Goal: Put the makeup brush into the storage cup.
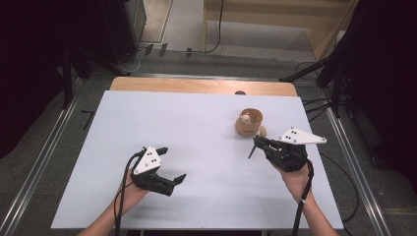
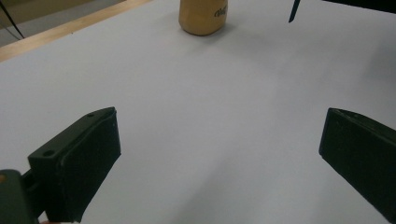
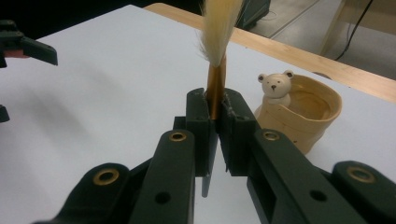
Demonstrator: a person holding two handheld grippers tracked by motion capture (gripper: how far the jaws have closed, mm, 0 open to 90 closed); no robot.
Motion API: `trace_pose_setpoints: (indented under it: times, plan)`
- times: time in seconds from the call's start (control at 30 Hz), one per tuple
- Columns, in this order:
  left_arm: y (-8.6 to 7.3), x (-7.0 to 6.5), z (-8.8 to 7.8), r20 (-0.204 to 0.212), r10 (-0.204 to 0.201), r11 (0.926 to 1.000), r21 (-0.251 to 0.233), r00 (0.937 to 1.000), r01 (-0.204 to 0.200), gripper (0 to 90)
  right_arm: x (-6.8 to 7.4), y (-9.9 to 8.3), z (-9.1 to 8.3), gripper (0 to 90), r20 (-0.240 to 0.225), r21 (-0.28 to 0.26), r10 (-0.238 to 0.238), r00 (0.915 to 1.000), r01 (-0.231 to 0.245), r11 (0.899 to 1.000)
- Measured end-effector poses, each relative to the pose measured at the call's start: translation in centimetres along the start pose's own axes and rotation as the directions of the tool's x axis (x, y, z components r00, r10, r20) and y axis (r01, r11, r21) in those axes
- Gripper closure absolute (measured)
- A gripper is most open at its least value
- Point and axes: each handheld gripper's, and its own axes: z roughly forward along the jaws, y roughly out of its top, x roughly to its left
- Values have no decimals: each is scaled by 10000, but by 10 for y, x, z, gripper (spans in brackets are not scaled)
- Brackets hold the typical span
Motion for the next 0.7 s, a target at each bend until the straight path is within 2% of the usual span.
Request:
trace_pose_setpoints:
  times: [0.7]
  plan:
    - [0,-1,1,51,63,10000,71,10000,-64,0,-12,-2,-3,843,458,114,159,9988,-165,9998]
